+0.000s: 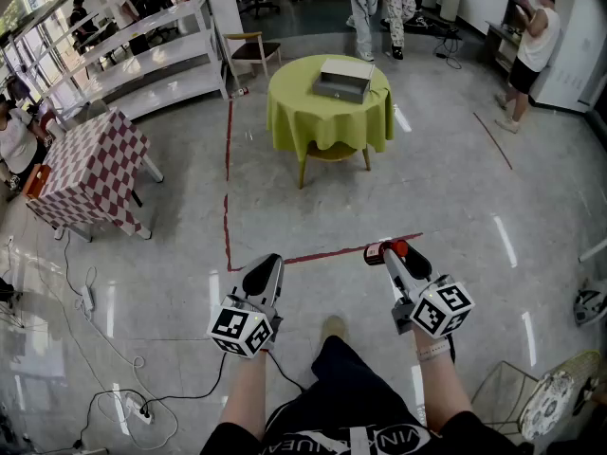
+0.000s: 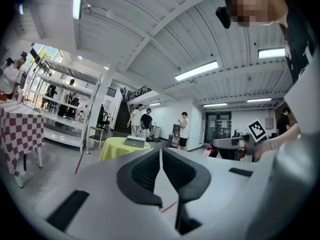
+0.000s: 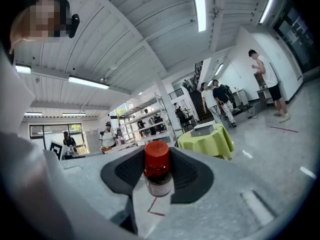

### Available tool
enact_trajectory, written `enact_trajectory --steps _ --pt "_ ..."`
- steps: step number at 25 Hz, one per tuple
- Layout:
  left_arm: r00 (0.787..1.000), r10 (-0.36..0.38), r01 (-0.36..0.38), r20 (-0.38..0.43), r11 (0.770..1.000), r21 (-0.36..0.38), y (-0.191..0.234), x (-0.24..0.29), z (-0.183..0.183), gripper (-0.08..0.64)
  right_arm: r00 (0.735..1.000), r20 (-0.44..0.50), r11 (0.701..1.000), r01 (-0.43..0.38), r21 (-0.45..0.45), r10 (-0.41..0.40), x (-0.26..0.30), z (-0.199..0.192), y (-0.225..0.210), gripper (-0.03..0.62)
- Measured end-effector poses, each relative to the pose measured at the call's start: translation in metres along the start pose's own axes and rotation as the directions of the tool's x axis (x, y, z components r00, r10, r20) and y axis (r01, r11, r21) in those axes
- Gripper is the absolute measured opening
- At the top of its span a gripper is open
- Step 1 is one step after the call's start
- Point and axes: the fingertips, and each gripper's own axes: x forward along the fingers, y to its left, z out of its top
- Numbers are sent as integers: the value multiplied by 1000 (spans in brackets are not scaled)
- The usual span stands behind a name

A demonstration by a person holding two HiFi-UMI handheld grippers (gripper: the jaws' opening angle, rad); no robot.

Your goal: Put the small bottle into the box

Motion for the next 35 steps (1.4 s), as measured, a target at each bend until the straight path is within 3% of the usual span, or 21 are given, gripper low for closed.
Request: enact_trajectory --steps 15,25,35 --pt "999 26 -25 -19 1000 14 67 92 11 23 998 -65 995 -30 -98 23 104 6 -36 147" --pt "998 61 -61 -5 998 16 100 143 21 23 995 -77 993 -65 -101 57 158 19 -67 147" --pt "998 67 -67 -3 998 14 106 176 22 23 994 -82 994 -78 -83 72 181 29 -92 147"
